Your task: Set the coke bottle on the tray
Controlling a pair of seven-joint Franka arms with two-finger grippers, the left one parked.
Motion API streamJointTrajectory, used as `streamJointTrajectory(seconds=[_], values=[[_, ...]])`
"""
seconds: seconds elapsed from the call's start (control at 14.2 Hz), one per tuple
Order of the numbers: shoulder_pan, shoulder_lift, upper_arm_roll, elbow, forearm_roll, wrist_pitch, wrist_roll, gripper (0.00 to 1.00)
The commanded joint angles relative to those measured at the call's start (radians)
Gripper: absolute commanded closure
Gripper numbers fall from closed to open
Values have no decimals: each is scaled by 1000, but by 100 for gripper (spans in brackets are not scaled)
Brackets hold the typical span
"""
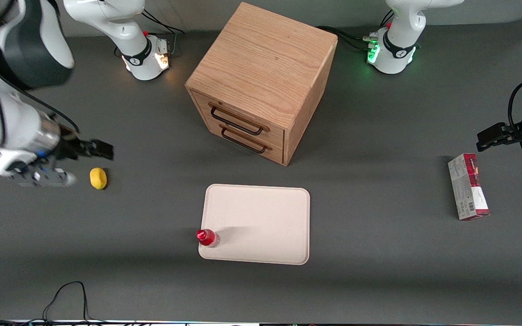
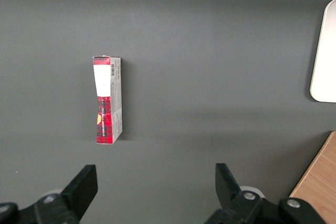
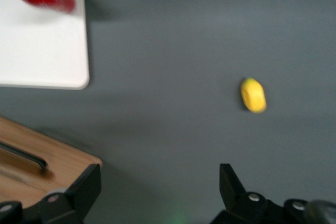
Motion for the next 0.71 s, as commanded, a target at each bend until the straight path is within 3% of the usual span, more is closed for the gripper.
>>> streamJointTrajectory(seconds=[0.0,0.49,0.64], values=[[12,-168,-31,-184,11,25,-76,0],[13,-173,-9,-127,4,-18,-89,0],[-34,-170,26,-109,6,-42,-90,0]])
